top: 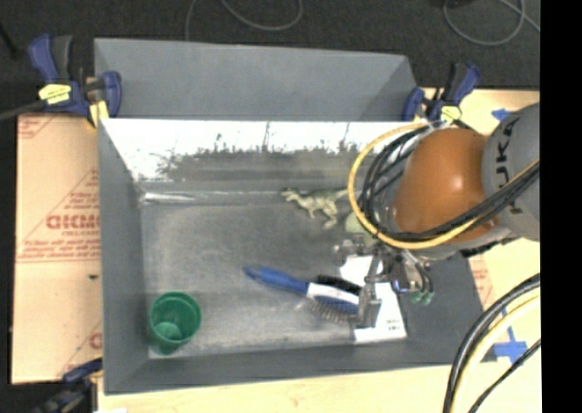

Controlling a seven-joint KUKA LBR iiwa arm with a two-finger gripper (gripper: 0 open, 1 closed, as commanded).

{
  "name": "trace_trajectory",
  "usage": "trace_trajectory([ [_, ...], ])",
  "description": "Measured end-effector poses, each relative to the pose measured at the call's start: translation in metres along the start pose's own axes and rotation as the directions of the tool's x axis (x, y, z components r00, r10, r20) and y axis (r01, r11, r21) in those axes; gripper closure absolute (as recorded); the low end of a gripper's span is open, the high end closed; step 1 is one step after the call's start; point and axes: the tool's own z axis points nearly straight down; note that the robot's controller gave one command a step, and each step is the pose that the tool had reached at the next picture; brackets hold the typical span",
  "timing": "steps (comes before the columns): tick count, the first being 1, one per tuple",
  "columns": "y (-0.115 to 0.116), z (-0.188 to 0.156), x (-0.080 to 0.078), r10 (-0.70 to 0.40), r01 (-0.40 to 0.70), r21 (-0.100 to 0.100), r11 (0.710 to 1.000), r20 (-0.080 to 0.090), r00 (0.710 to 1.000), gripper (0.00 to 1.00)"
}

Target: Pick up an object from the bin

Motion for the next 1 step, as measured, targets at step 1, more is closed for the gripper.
trace_trajectory([
  [1, 0.0001, -0.0044, -0.0016, -0.002, 0.002, 0.001, 1.000, 0.008, 1.000, 0.00],
])
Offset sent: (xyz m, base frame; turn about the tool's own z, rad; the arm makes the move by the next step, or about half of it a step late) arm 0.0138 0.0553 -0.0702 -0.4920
